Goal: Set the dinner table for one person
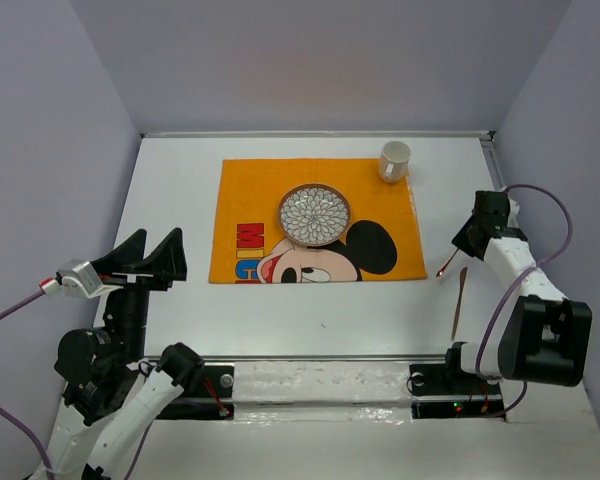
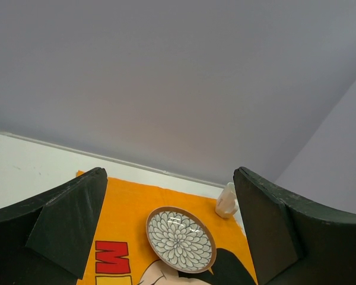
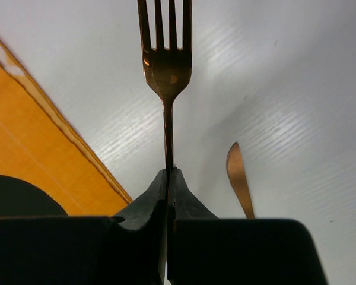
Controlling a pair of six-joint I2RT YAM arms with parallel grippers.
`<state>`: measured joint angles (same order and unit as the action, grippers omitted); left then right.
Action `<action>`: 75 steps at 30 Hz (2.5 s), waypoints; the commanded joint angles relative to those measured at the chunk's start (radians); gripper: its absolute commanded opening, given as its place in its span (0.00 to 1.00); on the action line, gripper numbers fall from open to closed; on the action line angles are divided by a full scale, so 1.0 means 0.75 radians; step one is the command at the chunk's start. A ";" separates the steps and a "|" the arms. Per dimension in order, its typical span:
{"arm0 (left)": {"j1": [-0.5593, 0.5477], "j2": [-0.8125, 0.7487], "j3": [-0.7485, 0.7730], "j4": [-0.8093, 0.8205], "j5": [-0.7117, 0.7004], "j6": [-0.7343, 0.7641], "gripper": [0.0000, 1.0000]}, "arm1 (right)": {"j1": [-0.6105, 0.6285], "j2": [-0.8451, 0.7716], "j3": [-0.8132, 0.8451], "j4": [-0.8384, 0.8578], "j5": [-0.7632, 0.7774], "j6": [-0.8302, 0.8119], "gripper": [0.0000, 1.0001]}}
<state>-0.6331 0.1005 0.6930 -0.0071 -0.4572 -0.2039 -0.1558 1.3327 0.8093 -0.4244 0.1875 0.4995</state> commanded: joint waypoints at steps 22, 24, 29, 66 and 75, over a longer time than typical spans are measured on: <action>0.083 0.183 -0.010 0.097 0.033 0.028 0.99 | 1.161 0.653 0.997 0.275 -0.035 0.072 0.00; 0.095 0.189 -0.010 0.099 0.041 0.022 0.99 | 1.197 0.714 1.074 0.275 -0.049 0.070 0.00; 0.124 0.199 -0.008 0.101 0.059 0.014 0.99 | 1.273 0.869 1.217 0.255 -0.092 0.109 0.00; 0.147 0.210 -0.012 0.106 0.115 0.002 0.99 | 1.329 1.516 1.772 0.077 -0.048 0.232 0.12; 0.145 0.205 -0.012 0.106 0.117 0.000 0.99 | 1.329 1.500 1.770 0.073 -0.051 0.250 0.31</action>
<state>-0.5282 0.2466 0.6930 0.0181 -0.3737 -0.2050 0.8330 2.4615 2.0903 -0.3691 0.1429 0.6796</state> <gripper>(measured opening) 0.989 0.284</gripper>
